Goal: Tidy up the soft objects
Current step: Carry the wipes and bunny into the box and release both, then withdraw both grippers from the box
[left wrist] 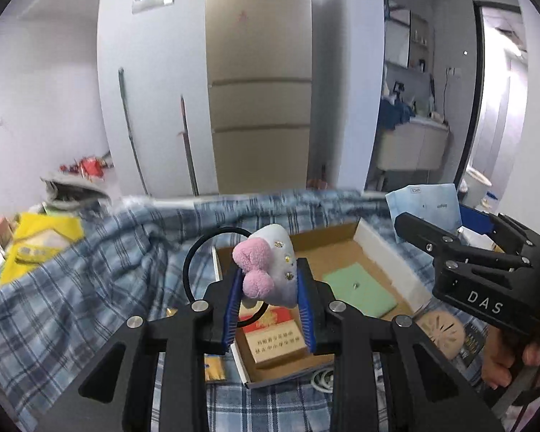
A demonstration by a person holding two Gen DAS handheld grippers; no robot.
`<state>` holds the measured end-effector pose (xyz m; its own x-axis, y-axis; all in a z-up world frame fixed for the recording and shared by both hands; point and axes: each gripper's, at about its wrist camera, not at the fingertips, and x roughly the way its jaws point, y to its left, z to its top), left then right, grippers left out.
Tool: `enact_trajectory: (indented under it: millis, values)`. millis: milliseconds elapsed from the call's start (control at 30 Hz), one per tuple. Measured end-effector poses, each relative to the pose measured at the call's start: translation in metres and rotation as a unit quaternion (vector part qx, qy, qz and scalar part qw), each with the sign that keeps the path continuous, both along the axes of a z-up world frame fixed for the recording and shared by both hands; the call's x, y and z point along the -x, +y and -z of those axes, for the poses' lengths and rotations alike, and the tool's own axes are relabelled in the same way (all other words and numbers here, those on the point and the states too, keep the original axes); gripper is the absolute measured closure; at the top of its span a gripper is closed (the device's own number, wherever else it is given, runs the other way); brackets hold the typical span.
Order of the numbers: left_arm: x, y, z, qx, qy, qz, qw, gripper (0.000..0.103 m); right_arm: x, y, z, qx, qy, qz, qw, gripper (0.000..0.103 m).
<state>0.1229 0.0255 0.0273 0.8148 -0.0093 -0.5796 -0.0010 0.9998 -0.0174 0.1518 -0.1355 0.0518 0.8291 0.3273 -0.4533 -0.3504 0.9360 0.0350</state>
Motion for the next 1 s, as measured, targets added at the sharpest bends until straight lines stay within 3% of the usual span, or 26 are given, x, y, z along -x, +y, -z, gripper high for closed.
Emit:
enact_trajectory:
  millis: [167,400,467,533,600,667,867,1000]
  values:
    - [-0.023,0.011,0.034,0.021,0.059,-0.005,0.9980,0.074,-0.020,0.001,0.034,0.020,0.055,-0.004,0.998,0.029]
    - [-0.037,0.023,0.062,0.037,0.110,-0.008,0.9932,0.071,-0.039,0.005,0.065,0.034,0.124,-0.027,0.991,0.029]
    - [-0.038,0.021,0.066,0.034,0.119,-0.003,0.9923,0.055,-0.042,0.007,0.071,0.039,0.138,-0.030,0.989,0.029]
    - [-0.037,0.019,0.067,0.024,0.112,-0.006,0.9934,0.044,-0.045,0.008,0.077,0.043,0.148,-0.027,0.988,0.029]
    - [-0.035,0.015,0.066,0.012,0.105,-0.006,0.9944,0.043,-0.048,0.009,0.083,0.043,0.161,-0.030,0.986,0.029]
    - [-0.034,0.013,0.065,0.009,0.101,-0.003,0.9948,0.032,-0.049,0.011,0.087,0.048,0.168,-0.032,0.984,0.029]
    - [-0.027,0.010,0.058,-0.019,0.072,-0.020,0.9970,0.032,-0.052,0.014,0.097,0.059,0.184,-0.031,0.981,0.027]
    - [-0.026,0.014,0.055,-0.009,0.069,-0.022,0.9973,0.032,-0.054,0.015,0.100,0.063,0.191,-0.031,0.979,0.023]
